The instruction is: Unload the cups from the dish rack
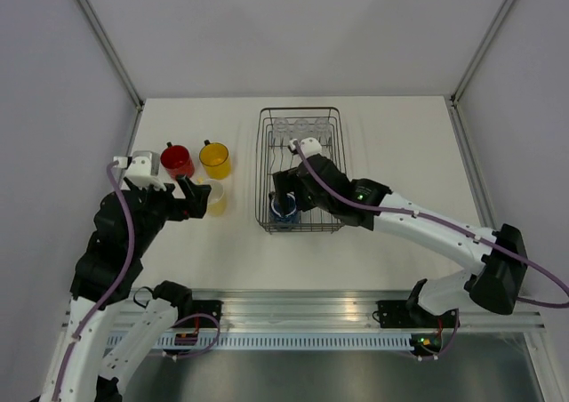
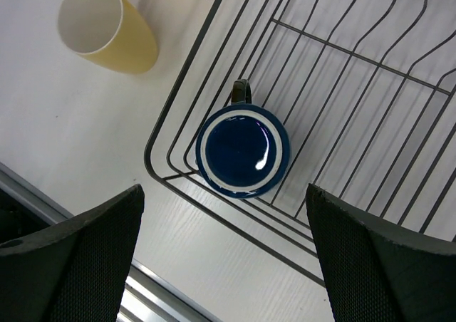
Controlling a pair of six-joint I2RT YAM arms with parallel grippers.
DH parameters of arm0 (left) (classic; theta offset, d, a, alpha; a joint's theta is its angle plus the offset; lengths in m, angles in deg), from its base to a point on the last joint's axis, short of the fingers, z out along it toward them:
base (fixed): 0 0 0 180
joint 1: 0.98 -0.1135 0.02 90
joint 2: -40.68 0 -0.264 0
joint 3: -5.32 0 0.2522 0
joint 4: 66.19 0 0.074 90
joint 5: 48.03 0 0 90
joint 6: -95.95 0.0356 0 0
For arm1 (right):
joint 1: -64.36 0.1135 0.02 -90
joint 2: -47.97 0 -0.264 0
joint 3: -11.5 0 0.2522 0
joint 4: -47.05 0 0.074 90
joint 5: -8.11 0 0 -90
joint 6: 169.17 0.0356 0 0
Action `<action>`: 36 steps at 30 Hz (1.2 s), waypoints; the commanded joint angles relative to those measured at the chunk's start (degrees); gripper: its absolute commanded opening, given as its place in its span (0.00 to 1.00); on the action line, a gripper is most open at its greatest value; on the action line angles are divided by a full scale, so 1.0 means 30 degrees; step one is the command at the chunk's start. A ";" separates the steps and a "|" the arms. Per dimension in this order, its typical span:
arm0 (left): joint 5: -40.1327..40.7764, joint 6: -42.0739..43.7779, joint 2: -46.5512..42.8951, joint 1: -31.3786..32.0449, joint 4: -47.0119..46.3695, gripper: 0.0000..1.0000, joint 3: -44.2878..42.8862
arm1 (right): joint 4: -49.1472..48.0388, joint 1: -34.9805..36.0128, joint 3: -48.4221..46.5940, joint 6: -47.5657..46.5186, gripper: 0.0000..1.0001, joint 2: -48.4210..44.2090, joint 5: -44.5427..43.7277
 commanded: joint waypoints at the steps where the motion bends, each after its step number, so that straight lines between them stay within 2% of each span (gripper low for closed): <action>1: 0.0529 0.0907 -0.1711 0.0037 -0.2198 1.00 0.2043 | 0.1388 0.0736 -0.1617 -0.0206 0.98 0.1575 -0.2754; 6: 0.0471 0.0701 -0.3180 0.0037 -0.3460 1.00 0.3427 | 0.1944 0.1059 -0.2378 -0.0294 0.98 0.3273 -0.3549; 15: 0.0265 0.0701 -0.2595 0.0008 -0.3198 1.00 0.3897 | 0.2033 0.1148 -0.3463 -0.1144 0.98 0.5939 -0.3081; 25: 0.0091 0.0613 -0.2185 0.0008 -0.3021 1.00 0.4014 | 0.1476 0.1176 -0.3669 -0.1202 0.98 0.6528 -0.2787; 36: -0.0144 0.0613 -0.2185 0.0008 -0.3021 1.00 0.4073 | 0.1653 0.1060 -0.4402 -0.1437 0.98 0.8871 -0.3022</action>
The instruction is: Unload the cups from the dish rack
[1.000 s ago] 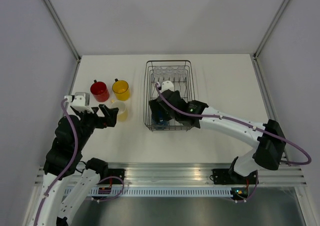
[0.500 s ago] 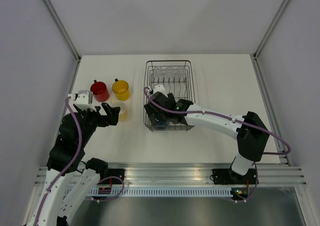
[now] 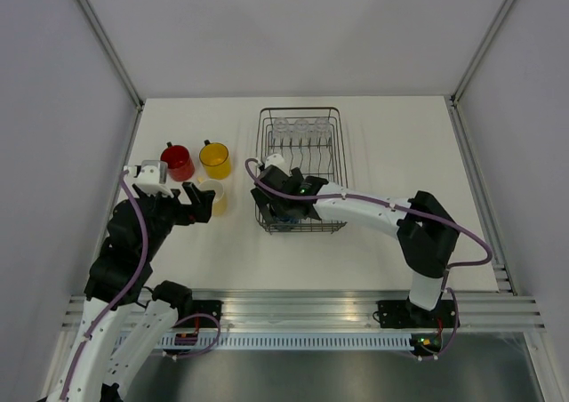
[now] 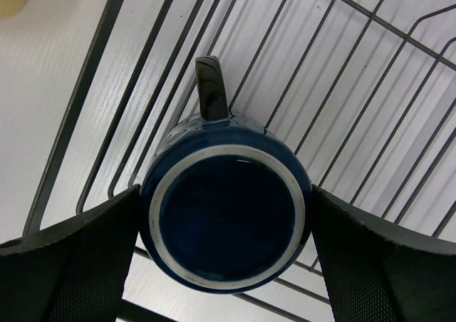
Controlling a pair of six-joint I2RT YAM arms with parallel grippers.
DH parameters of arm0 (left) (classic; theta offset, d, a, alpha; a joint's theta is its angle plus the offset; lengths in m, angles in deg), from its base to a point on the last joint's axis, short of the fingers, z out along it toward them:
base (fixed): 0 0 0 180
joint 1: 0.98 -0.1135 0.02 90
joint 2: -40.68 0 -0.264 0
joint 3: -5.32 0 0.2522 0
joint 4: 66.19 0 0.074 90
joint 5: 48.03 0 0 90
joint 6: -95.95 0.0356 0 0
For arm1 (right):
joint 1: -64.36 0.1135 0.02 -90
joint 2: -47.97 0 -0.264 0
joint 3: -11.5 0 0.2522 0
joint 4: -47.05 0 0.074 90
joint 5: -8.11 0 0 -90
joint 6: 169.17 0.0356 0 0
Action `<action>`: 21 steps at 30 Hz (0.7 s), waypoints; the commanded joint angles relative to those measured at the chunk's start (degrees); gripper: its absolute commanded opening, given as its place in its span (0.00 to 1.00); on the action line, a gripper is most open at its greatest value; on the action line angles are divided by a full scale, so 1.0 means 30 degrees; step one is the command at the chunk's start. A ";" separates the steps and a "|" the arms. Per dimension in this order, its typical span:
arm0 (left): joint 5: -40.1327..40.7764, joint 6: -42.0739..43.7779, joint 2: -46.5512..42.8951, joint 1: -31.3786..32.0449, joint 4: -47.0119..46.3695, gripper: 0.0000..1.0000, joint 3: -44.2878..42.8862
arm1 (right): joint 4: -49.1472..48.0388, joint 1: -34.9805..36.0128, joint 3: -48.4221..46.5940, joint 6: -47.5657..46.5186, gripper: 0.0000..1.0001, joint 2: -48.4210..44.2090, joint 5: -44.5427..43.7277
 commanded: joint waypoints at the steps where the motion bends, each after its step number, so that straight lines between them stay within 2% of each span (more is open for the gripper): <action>1: -0.0363 0.0496 0.0089 0.0008 -0.0624 1.00 0.0124 | -0.0067 -0.0077 -0.0861 -0.0250 0.98 0.0683 -0.0072; 14: -0.0656 0.0496 0.0176 0.0037 -0.0595 1.00 0.0153 | -0.1033 -0.0634 0.0076 0.0073 0.95 0.1389 0.0398; 21: -0.0832 0.0525 0.0264 0.0008 -0.0595 1.00 0.0153 | -0.1033 -0.1043 0.0163 -0.0074 0.98 0.1534 0.0485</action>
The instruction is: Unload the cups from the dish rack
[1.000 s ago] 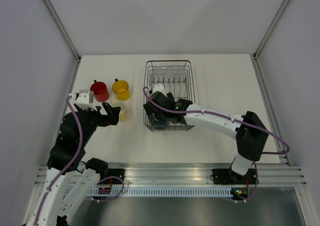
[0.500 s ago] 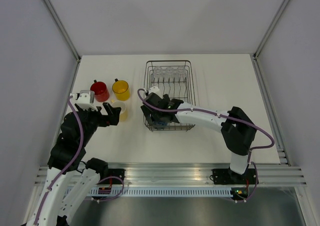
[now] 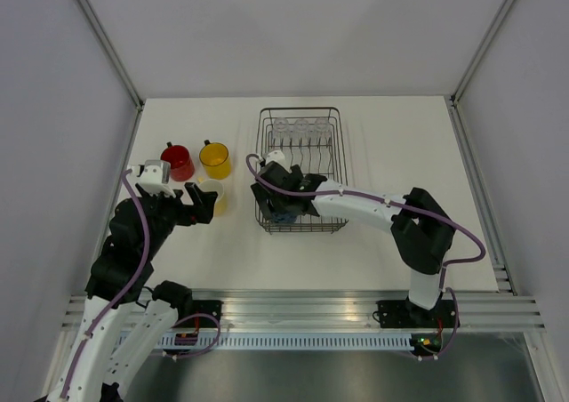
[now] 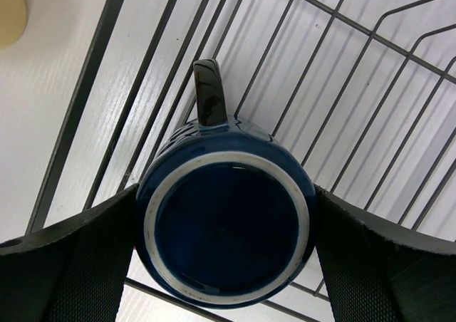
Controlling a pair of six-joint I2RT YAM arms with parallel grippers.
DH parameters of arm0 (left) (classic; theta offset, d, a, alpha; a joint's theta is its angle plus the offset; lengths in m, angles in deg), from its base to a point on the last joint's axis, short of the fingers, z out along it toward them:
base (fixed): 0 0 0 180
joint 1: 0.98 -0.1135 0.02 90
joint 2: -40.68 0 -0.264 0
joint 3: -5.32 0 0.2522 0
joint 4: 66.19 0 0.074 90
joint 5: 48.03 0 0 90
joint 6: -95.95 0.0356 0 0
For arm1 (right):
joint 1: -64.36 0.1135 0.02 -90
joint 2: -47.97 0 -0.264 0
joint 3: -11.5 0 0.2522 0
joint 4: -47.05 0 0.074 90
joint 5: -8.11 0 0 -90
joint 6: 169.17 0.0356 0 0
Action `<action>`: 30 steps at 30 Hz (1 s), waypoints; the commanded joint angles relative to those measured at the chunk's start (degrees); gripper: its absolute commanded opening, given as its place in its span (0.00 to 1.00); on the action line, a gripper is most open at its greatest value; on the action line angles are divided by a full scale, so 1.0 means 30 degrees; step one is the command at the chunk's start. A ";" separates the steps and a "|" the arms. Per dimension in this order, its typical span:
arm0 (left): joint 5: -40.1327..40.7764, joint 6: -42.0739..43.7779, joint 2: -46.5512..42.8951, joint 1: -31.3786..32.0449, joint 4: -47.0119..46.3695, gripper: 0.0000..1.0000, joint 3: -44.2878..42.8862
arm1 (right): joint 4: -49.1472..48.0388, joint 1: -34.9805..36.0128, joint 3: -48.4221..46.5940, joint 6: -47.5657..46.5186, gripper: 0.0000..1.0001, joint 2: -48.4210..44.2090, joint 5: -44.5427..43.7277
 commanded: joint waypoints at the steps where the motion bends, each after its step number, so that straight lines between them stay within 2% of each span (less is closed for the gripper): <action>1: -0.0344 0.0525 0.0140 0.0008 -0.0595 1.00 -0.0007 | 0.0067 -0.0432 0.0434 -0.0146 0.98 0.0704 0.0303; 11: -0.0402 0.0525 0.0228 0.0008 -0.0595 1.00 0.0022 | -0.0519 -0.0813 0.1196 -0.0059 0.98 0.0822 0.0890; 13: -0.0402 0.0525 0.0229 0.0037 -0.0625 1.00 0.0022 | -0.0520 -0.0813 0.1166 -0.0117 0.95 0.0764 0.1007; 17: -0.0402 0.0525 0.0199 -0.0021 -0.0595 1.00 0.0022 | -0.0461 -0.0813 0.1108 -0.0293 0.71 0.0442 0.0949; 18: -0.0402 0.0525 0.0228 0.0008 -0.0595 1.00 0.0022 | -0.0432 -0.0784 0.1108 -0.0322 0.57 0.0325 0.0832; 21: -0.0344 0.0525 0.0229 0.0008 -0.0624 1.00 -0.0007 | -0.0315 -0.0813 0.1020 -0.0323 0.42 -0.0407 0.0364; 25: -0.0402 0.0496 0.0228 0.0008 -0.0624 1.00 -0.0036 | -0.0285 -0.0784 0.1020 -0.0410 0.29 -0.1723 -0.0106; 26: -0.0402 0.0467 0.0228 0.0008 -0.0596 1.00 -0.0037 | -0.0256 -0.0813 0.0991 -0.0440 0.19 -0.1901 -0.0193; 30: -0.0431 0.0408 0.0229 0.0037 -0.0595 0.99 -0.0037 | 0.0124 -0.0872 0.0698 -0.0615 0.15 -0.2808 -0.0399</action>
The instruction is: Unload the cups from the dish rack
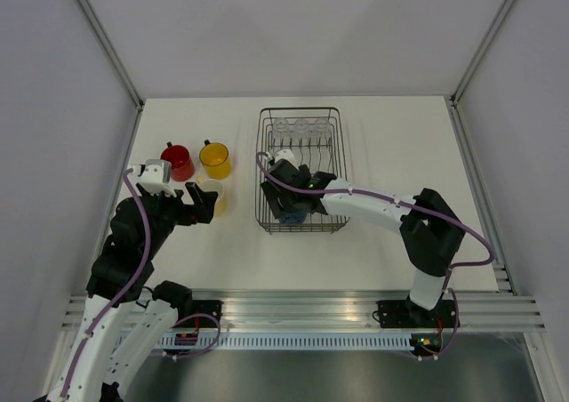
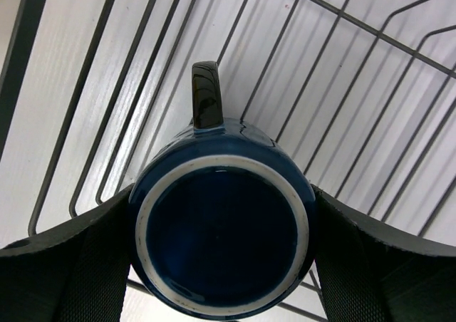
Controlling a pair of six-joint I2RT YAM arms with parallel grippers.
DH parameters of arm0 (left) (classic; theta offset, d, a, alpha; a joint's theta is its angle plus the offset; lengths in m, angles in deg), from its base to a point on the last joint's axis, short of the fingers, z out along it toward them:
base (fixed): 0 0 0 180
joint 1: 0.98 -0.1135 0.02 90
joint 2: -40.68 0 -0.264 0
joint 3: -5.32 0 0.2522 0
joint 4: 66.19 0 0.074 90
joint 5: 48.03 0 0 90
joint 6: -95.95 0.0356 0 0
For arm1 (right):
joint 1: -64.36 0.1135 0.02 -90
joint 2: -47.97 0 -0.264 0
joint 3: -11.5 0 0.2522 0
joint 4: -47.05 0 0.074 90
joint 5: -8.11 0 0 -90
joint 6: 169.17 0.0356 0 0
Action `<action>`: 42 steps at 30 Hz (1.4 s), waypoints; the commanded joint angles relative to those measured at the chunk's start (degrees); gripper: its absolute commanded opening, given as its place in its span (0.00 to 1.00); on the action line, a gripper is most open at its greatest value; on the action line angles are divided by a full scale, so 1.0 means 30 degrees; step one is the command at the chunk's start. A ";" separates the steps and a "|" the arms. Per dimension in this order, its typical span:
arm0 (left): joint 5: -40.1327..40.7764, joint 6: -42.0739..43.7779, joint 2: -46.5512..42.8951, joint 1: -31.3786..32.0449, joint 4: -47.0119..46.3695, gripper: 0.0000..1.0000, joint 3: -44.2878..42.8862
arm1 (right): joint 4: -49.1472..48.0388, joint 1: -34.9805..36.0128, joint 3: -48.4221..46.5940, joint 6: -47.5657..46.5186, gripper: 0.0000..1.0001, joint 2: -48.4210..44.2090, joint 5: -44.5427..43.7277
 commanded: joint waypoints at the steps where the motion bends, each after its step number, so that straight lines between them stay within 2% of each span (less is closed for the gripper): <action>1: -0.0388 0.0408 0.0112 0.0001 -0.0624 1.00 -0.0095 | 0.0059 -0.0100 -0.0402 -0.0433 0.15 -0.2023 -0.0858; 14: -0.0710 -0.0001 0.0434 0.0001 -0.0682 1.00 -0.0271 | 0.1232 -0.0597 -0.1369 -0.0990 0.10 -0.5157 -0.1007; 18: -0.2171 -0.0702 0.0580 0.0001 -0.0829 1.00 -0.0534 | 0.0531 -0.0686 -0.1225 -0.1049 0.08 -0.7002 -0.0216; 20: -0.3048 -0.1317 0.0610 0.0030 -0.1208 1.00 -0.0389 | -0.0083 -0.0715 -0.0961 -0.1049 0.02 -0.7792 0.0691; 23: -0.7080 -0.2518 0.0668 0.0001 -0.3747 1.00 0.0895 | -0.2511 -0.0803 0.0413 -0.0729 0.00 -1.0015 0.1835; 26: -1.0274 -0.3690 0.0844 0.0001 -0.5861 1.00 0.2038 | -0.3626 -0.0803 0.1000 -0.0464 0.00 -1.1335 0.2450; 31: -1.4616 -0.6706 0.0990 0.0030 -1.2741 1.00 0.3945 | -0.5560 -0.0803 0.1969 0.0092 0.00 -1.3504 0.4089; 33: -1.5384 -0.8195 0.1049 0.0030 -1.5057 1.00 0.4853 | -0.6352 -0.0803 0.2554 0.0443 0.00 -1.4063 0.5372; 34: -1.5736 -0.8814 0.1107 0.0030 -1.7504 1.00 0.5175 | -0.6733 -0.0803 0.2730 0.0822 0.01 -1.4327 0.5817; 36: -1.6557 -1.0711 0.1370 0.0030 -2.0006 1.00 0.6054 | -0.7993 -0.0832 0.3345 0.1409 0.00 -1.5031 0.7276; 37: -1.6675 -1.1363 0.1517 0.0030 -2.2629 1.00 0.6347 | -0.8345 -0.0832 0.3492 0.1876 0.00 -1.5207 0.7750; 42: -1.6443 -1.3241 0.2453 0.0322 -2.6751 1.00 0.7229 | -1.0043 -0.0832 0.3990 0.3606 0.00 -1.5764 0.8925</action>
